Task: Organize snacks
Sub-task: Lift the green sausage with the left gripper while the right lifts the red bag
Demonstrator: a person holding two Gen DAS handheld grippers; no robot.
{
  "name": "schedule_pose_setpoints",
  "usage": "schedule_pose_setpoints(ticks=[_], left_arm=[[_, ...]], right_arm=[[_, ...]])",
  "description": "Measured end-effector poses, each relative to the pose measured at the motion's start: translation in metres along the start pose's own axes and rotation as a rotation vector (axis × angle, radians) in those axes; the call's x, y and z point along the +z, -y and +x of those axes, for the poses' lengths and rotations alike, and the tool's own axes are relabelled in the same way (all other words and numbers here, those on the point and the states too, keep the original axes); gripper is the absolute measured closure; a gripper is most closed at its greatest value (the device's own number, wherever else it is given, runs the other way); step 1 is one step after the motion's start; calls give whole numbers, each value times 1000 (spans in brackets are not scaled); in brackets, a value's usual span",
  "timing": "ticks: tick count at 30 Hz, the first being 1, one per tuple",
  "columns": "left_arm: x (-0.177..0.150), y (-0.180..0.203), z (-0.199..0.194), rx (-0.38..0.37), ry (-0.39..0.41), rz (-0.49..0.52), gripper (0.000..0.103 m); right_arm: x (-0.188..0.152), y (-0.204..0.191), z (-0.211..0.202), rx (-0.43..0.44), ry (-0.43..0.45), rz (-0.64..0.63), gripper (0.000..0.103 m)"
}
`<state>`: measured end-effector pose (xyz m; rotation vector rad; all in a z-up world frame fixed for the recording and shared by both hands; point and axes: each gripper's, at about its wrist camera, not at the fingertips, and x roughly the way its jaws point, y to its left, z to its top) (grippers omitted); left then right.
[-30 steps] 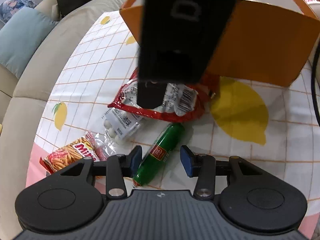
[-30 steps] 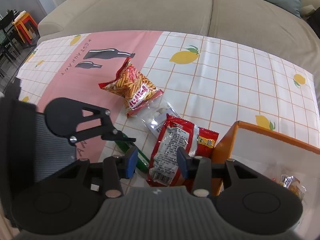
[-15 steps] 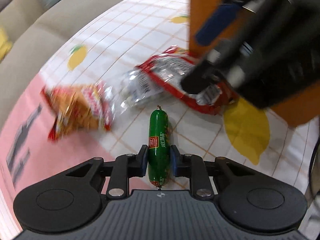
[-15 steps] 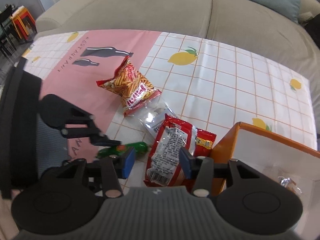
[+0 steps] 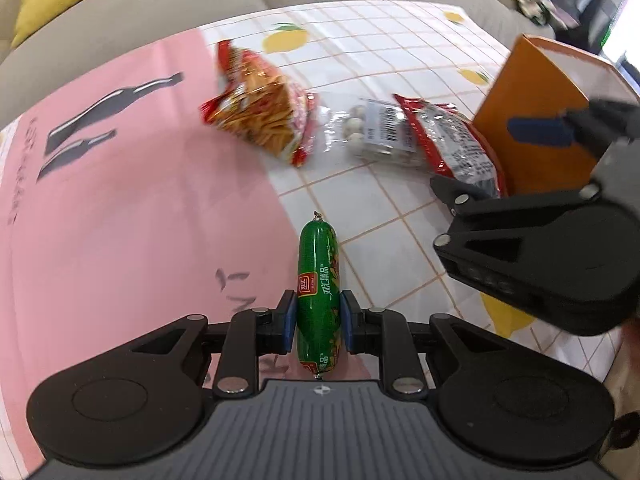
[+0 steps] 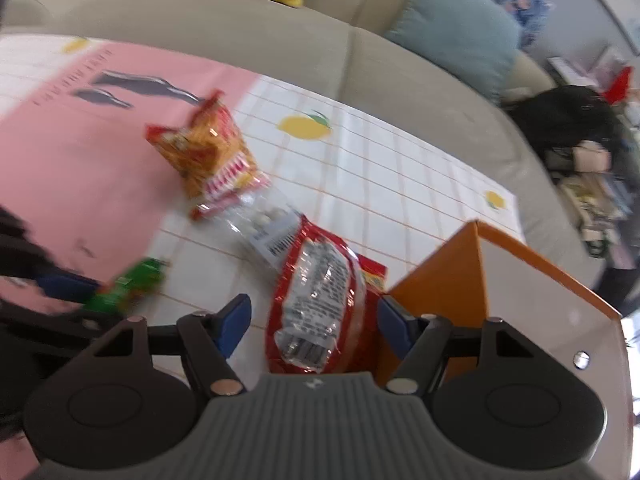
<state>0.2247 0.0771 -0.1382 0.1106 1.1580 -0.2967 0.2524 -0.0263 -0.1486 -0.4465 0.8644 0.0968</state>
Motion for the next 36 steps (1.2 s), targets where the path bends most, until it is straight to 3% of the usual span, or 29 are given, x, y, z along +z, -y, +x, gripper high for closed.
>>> schedule_pose_setpoints(ticks=[5,16,20,23,28,30,36], left_arm=[[-10,3,-7,7,16,-52,78],[-20,-4,-11,6,31,-131,78],[-25,-5,-15,10,35,-185,79],[-29,-4,-19,17,46,-206,79],[-33,-2,-33,0,70,-260,79],[-36,-1,-42,-11,85,-283,79],[-42,4,-69,-38,129,-338,79]], right_arm=[[-5,-8,13,-64,16,42,35],[-11,-11,25,-81,7,61,46],[-12,-7,18,-59,-3,73,51],[-13,-3,10,-37,-2,76,62],[-13,1,-9,-10,10,95,66],[-13,4,-19,7,20,111,72],[-11,18,-51,96,46,173,78]])
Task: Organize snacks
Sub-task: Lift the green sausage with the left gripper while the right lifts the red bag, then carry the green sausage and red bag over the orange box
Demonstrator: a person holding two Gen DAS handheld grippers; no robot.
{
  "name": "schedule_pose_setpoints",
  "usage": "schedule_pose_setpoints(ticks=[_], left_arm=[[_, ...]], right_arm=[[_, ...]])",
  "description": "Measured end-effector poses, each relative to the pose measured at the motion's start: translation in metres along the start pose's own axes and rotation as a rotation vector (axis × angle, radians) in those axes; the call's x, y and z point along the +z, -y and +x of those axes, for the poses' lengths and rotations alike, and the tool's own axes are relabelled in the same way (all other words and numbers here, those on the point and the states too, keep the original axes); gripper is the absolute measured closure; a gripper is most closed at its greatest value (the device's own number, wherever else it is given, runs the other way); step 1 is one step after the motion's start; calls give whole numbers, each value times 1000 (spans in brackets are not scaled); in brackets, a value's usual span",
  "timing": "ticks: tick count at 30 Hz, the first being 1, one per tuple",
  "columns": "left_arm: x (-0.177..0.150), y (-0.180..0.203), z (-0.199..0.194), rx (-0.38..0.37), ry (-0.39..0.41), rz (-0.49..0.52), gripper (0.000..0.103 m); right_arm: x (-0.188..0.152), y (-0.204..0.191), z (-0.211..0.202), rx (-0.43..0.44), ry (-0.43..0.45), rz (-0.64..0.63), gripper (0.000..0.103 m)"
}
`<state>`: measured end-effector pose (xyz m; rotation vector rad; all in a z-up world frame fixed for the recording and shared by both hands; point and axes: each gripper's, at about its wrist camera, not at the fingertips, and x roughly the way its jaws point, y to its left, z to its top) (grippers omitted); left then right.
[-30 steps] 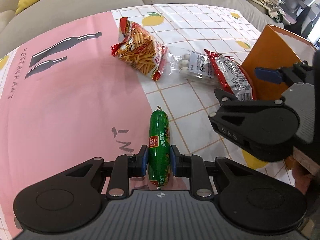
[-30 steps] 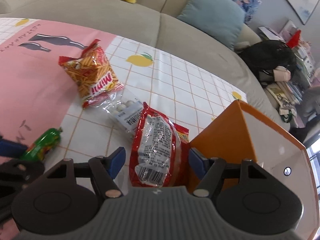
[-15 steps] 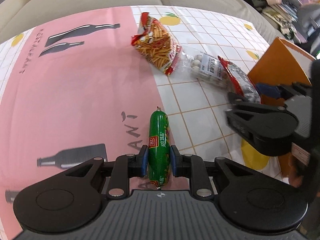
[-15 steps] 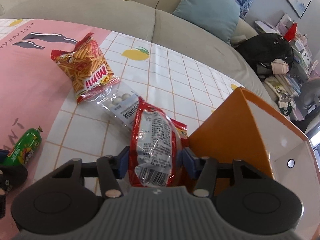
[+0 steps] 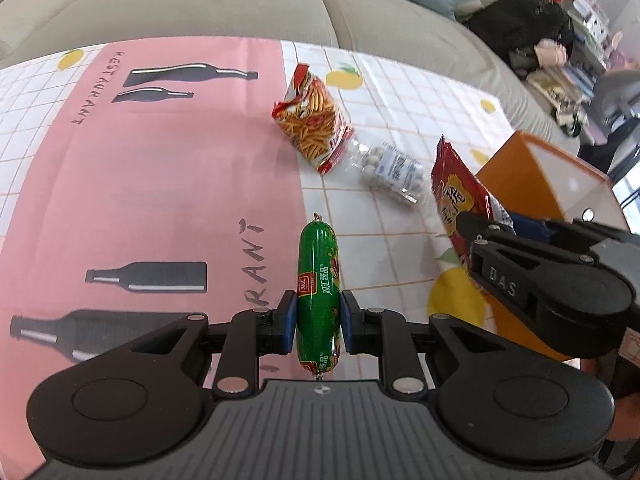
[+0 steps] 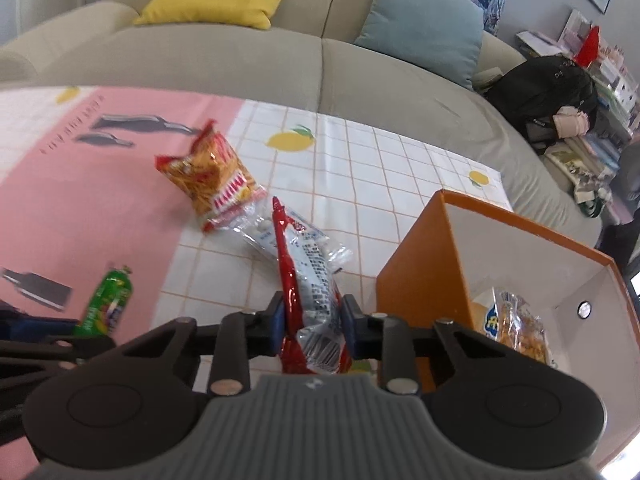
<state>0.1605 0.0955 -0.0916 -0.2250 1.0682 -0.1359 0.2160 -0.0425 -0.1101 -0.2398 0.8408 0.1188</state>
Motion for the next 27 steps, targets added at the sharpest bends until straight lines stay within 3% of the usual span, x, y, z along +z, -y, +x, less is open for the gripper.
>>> schedule_pose_setpoints(ticks=[13,20,27], left_arm=[[3,39,-69,-114,86,-48,79],[14,88,-87,-220,91,4,79],[28,150,-69,-313,49,96,79]], right_arm=[[12,59,-102,262,95,163,78],[11,118,-149,277,147,216,78],[4,183,-157,194,147,276,78]])
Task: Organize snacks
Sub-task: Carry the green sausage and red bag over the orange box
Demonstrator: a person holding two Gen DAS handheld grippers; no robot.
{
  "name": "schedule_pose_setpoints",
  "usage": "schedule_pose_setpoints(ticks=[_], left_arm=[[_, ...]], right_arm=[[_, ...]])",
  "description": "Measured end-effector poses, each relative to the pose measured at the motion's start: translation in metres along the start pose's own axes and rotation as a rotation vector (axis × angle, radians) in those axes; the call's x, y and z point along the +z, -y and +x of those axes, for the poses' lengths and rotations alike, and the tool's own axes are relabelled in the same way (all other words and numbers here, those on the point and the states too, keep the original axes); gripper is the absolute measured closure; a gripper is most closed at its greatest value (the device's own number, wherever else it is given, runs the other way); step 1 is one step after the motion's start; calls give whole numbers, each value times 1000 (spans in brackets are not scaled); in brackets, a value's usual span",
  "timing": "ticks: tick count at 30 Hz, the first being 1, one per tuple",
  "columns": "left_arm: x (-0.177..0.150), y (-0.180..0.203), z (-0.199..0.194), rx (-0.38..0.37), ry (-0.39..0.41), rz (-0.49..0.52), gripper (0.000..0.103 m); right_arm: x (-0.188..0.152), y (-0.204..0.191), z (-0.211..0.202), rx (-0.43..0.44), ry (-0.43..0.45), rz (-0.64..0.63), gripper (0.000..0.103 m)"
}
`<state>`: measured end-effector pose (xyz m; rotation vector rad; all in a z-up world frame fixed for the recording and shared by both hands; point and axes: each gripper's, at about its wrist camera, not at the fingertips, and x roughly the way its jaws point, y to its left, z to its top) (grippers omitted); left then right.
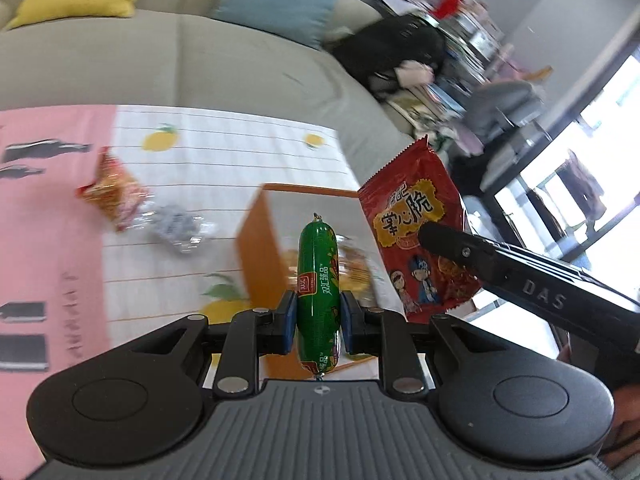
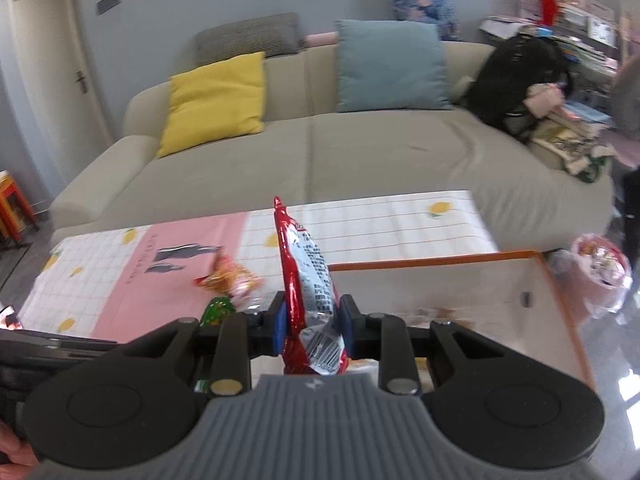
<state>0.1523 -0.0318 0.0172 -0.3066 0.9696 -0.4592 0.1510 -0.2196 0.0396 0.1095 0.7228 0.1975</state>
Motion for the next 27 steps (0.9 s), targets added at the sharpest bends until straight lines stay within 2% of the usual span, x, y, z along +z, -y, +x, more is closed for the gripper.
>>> schedule_pose_setpoints(ticks=[6,12,17,27], left_arm=[[11,37,46,-69,-70,52,79],[15,64,98,-82,-140,105,79],[12,69,139,-78,-204,108,79],[4,64,193,-74,-309,83,79]], right_arm=[[1,57,8,-112,-34,44,78],[-4,100,35,-221,-92,32,78],[-13,116,65,-288,-155,-49,78],[-38,121,105,-335,-256,-166,79]])
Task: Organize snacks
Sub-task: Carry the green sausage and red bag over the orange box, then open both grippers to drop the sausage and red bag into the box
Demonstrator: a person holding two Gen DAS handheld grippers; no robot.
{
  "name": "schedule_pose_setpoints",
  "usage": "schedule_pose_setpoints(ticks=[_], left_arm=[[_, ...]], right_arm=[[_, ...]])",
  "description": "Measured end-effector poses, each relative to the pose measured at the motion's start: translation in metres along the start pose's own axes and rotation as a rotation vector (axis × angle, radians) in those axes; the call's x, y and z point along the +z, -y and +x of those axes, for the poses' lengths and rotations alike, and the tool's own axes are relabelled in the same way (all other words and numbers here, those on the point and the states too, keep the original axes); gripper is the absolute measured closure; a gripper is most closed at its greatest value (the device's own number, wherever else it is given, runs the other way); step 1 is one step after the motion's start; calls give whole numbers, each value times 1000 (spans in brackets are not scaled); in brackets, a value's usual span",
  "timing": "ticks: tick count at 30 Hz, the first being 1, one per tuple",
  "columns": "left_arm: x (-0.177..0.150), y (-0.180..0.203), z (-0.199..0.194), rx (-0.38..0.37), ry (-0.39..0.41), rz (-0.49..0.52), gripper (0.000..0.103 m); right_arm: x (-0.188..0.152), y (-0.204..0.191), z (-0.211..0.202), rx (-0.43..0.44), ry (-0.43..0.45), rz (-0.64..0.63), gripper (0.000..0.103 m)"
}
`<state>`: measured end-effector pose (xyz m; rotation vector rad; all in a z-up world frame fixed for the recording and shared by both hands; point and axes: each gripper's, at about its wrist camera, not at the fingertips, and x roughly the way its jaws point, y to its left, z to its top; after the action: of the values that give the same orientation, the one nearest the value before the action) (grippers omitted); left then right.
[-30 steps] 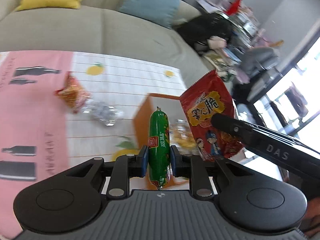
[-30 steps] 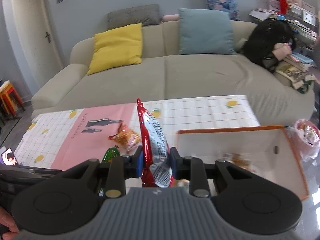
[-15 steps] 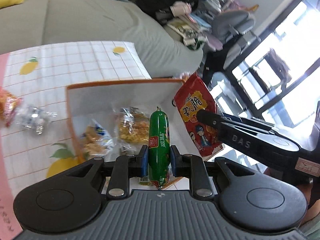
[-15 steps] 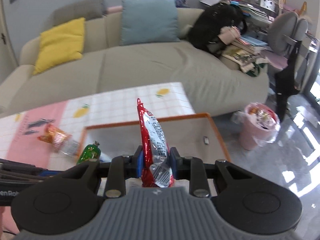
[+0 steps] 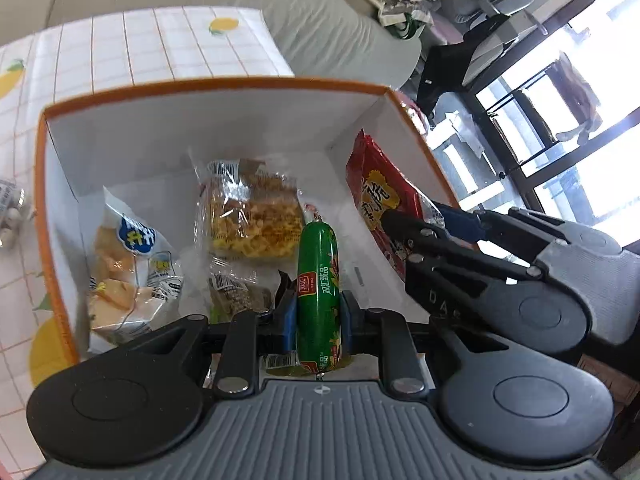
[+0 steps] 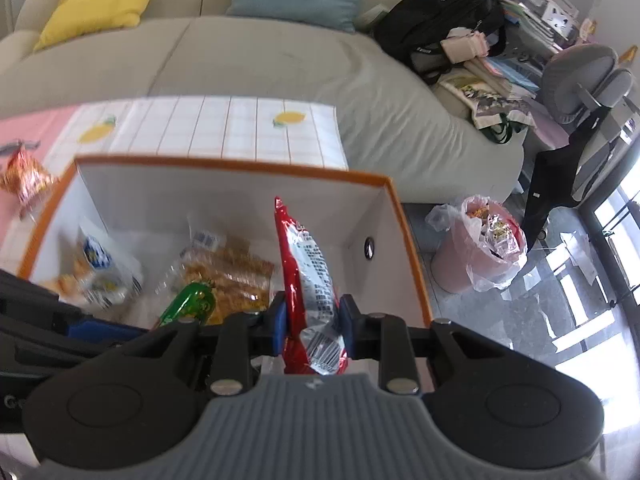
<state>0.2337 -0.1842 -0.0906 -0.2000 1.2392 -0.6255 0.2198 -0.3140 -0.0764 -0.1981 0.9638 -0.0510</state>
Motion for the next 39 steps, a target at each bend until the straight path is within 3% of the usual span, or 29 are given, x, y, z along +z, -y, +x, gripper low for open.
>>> schedule_pose_setpoints(ticks=[5,9,19,23,27,31,35,39], left_arm=[[-2,-11,16,-12,-38,-26,79],[-6,-18,26,39,-81,-46,79],[-9,-22,38,69,-180,-73,78],[-11,-24,40,60,-196,-72,69],[-15,-23,35,61,-196,-61,67],[-16,-19,25,65,-180,-49,64],[-16,-14,7,109,-132,-29,40],[-19,-12,-20,77,-69,-11,40]], right_arm=[[-5,-3,16,-16,-35,-34,78],[-12,-5,26,-1,-79,-36,78],[-19,-6,41,34,-149,-31,71],[-18,-3,42,44,-162,-9,69],[-17,-1,41,47,-169,5,66],[-15,1,37,38,-170,17,54],[-12,7,26,23,-160,59,40],[-10,12,11,25,-131,116,26]])
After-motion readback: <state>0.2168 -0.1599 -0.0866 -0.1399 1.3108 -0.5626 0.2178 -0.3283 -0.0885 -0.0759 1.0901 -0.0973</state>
